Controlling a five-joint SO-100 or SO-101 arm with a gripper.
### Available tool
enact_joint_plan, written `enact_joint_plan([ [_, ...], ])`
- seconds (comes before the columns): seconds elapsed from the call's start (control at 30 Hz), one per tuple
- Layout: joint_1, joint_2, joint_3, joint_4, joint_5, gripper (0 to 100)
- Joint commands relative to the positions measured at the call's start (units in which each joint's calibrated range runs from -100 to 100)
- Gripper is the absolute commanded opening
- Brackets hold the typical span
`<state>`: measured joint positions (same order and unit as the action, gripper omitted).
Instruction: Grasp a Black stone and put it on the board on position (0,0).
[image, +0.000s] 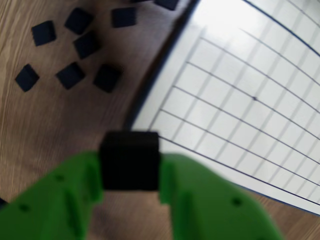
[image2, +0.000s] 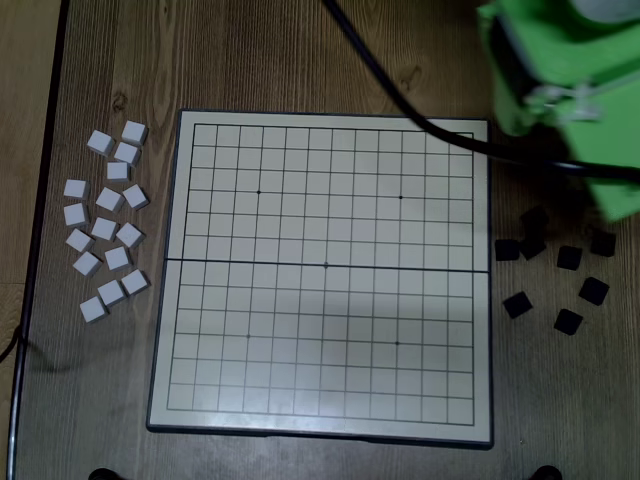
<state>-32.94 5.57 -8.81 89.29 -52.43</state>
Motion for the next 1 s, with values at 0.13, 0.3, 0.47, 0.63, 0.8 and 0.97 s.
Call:
enact_joint_plan([
  [0.13,11.41,-5.53,-11.68,6.49,-1.42,6],
  [0.3,17.42,-3.92,-16.22,10.54,-2.83,6],
  [0.47,23.33,-1.03,-21.34,10.13,-0.34,6],
  [0.63,26.25,2.02,-23.08,10.05,-0.10,6],
  [0.8,27.70,4.81,-23.56,8.64,0.00,6],
  [0.97,28.70,7.02,-23.85,6.82,0.24,6],
])
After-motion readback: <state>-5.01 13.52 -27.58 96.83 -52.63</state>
